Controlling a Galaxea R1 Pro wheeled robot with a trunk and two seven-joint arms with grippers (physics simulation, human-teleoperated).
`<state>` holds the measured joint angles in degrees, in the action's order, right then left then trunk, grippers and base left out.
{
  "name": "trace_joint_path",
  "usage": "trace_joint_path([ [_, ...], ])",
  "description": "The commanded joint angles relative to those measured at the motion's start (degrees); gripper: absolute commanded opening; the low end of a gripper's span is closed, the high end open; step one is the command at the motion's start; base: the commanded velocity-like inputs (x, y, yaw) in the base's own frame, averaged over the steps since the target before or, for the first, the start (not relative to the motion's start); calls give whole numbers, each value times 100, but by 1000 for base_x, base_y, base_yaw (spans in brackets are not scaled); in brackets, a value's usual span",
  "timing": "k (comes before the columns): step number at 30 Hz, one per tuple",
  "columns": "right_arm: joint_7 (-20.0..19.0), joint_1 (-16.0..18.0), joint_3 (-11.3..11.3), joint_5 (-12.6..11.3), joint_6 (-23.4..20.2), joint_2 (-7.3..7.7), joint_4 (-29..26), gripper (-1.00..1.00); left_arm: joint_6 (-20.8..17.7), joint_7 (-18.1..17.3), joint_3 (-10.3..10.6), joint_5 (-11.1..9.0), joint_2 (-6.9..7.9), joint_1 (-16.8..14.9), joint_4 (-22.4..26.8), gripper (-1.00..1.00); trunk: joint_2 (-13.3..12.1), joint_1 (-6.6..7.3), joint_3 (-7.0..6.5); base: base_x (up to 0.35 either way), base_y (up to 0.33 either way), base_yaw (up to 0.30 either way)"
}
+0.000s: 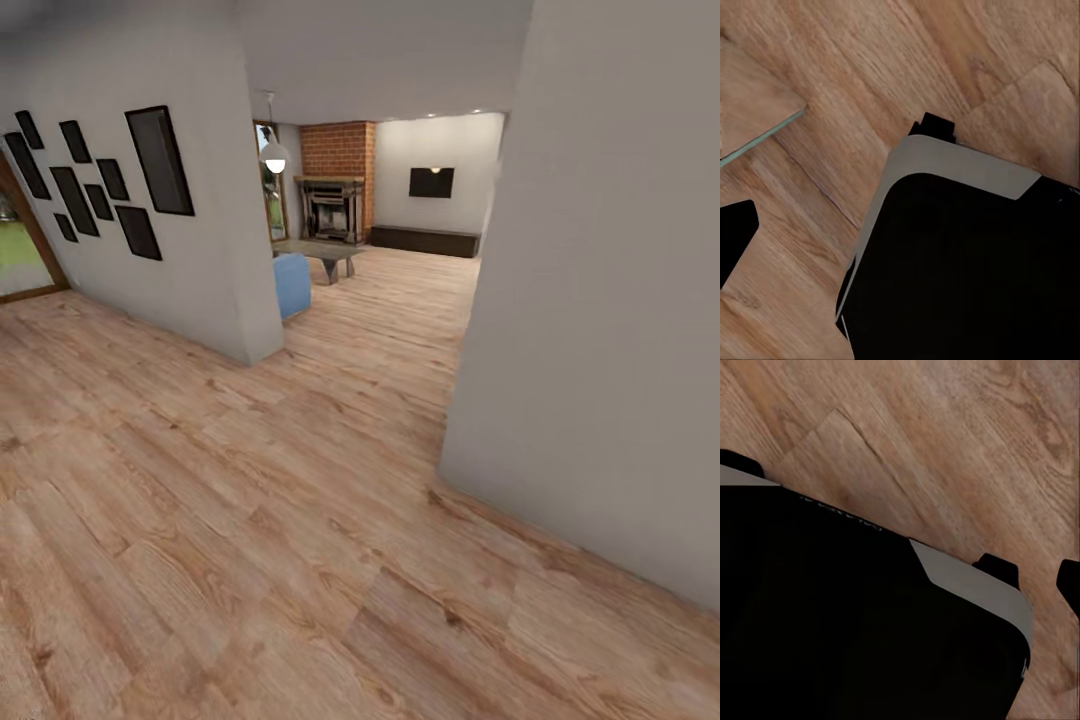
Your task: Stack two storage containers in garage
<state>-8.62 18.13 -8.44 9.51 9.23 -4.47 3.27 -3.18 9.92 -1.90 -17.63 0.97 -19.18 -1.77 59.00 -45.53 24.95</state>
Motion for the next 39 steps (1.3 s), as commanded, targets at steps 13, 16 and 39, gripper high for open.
trace_joint_path([
  [13, 1, 8, -44, -2, 44, 2, 24, 100, -8, 10, -20, -12, 0, -7, -8, 100, 3, -4, 40, 339, 0, 262],
  [16, 1, 12, -44, -2, 37, 4, 24, 100, -8, 10, -20, -12, 0, -7, -8, 100, 3, -4, 44, 339, 0, 142],
  [39, -7, 10, -47, -47, 25, 1, 26, 100, -8, 10, -15, -12, 0, -7, -8, 100, 3, -4, 45, 339, 0, 6],
])
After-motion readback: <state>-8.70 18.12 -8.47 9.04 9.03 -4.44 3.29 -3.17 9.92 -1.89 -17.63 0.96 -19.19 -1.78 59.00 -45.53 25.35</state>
